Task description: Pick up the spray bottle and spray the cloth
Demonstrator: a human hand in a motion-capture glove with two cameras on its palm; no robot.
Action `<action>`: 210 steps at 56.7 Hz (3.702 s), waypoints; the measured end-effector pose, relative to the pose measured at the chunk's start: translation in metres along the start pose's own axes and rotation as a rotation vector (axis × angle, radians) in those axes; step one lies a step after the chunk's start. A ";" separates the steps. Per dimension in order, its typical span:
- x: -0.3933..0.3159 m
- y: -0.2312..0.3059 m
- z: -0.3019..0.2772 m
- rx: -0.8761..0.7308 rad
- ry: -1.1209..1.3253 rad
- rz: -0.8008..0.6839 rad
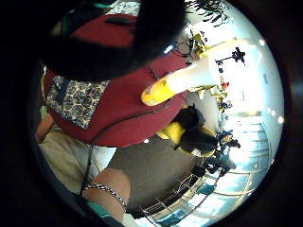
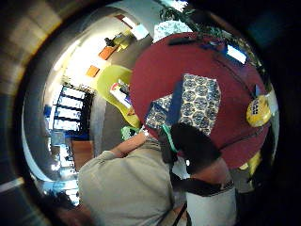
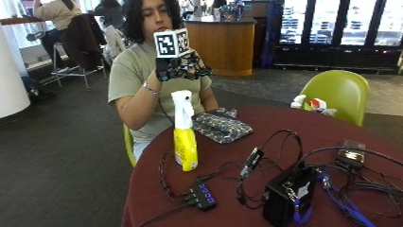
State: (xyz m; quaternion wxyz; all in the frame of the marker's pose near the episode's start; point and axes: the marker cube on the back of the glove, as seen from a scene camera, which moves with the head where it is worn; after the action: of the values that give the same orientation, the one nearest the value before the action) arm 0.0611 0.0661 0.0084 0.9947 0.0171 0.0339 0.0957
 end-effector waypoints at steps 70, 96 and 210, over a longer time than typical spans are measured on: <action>0.173 -0.040 0.079 0.864 -0.878 0.664; 0.195 -0.102 0.092 0.937 -0.939 0.694; -0.005 -0.113 0.147 -0.950 0.238 0.286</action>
State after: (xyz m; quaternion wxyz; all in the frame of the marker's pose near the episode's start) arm 0.0876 -0.0501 0.1507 0.8588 -0.4437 0.0971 0.2371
